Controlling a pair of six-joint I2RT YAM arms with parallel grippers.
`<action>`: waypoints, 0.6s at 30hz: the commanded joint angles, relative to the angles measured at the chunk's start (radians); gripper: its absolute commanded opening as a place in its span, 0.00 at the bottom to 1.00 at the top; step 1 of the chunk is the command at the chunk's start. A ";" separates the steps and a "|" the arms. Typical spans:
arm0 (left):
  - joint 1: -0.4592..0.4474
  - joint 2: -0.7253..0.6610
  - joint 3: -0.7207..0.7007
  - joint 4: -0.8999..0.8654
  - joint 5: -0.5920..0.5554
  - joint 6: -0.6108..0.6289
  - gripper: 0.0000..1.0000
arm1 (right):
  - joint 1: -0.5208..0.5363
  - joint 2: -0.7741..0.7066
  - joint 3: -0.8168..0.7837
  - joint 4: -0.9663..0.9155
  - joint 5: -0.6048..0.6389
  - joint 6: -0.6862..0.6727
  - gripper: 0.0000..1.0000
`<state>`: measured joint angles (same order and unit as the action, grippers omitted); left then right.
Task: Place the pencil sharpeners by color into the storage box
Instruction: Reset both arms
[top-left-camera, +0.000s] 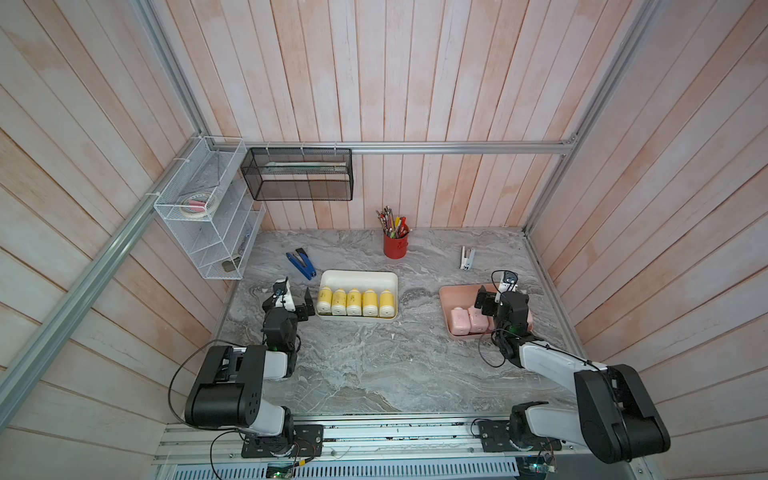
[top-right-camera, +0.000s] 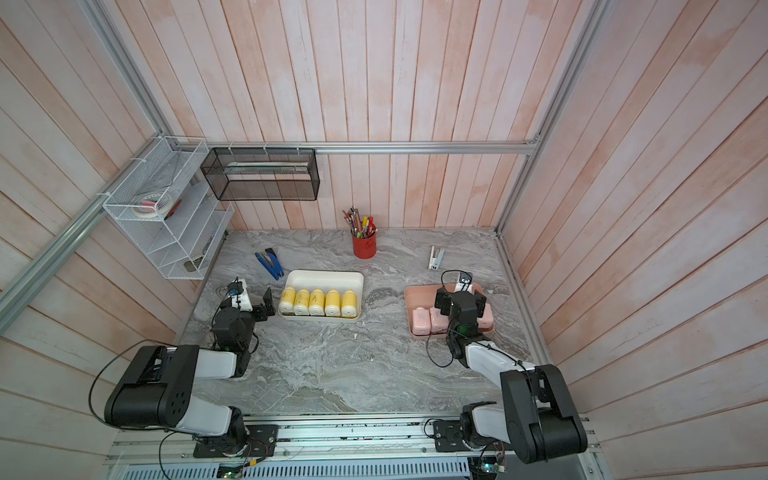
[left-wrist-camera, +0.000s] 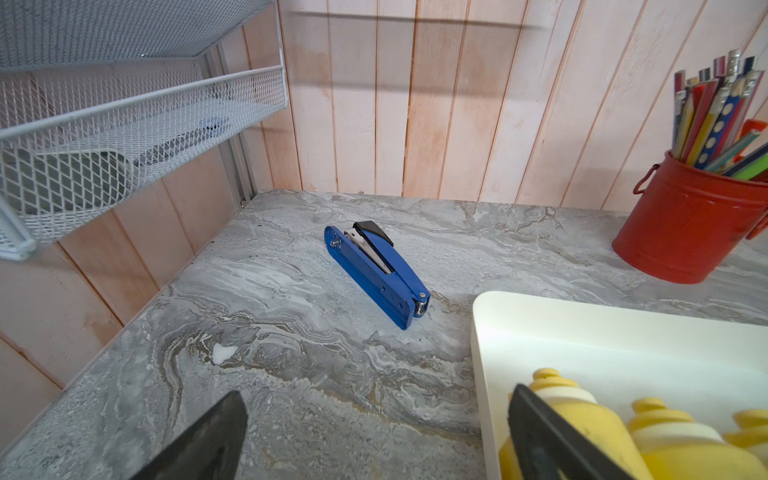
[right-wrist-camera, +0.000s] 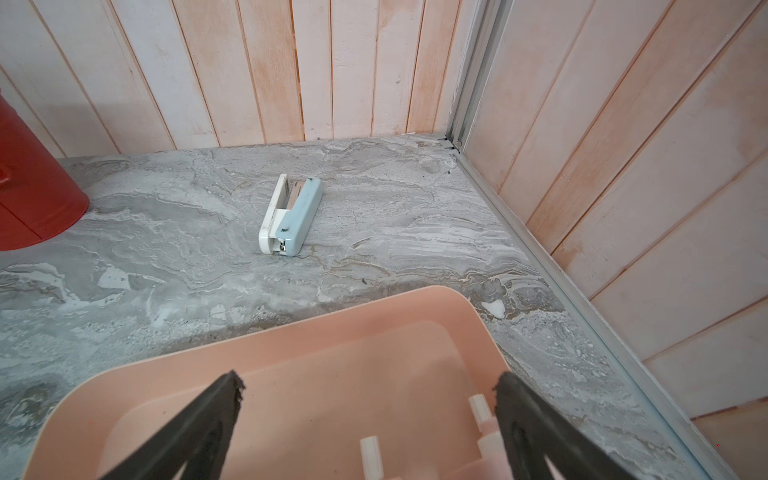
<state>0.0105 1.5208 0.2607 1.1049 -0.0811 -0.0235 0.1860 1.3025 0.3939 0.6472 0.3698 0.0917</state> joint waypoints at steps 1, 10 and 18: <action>0.005 0.039 -0.023 0.131 0.015 -0.009 1.00 | -0.008 0.032 -0.032 0.116 0.031 -0.056 0.98; 0.006 0.040 -0.035 0.156 0.020 -0.009 1.00 | -0.068 0.079 -0.094 0.312 0.008 -0.084 0.98; 0.006 0.041 -0.050 0.185 0.023 -0.008 0.99 | -0.112 0.146 -0.102 0.447 0.001 -0.084 0.98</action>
<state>0.0124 1.5513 0.2268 1.2541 -0.0776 -0.0269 0.0860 1.4330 0.3046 1.0035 0.3840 0.0208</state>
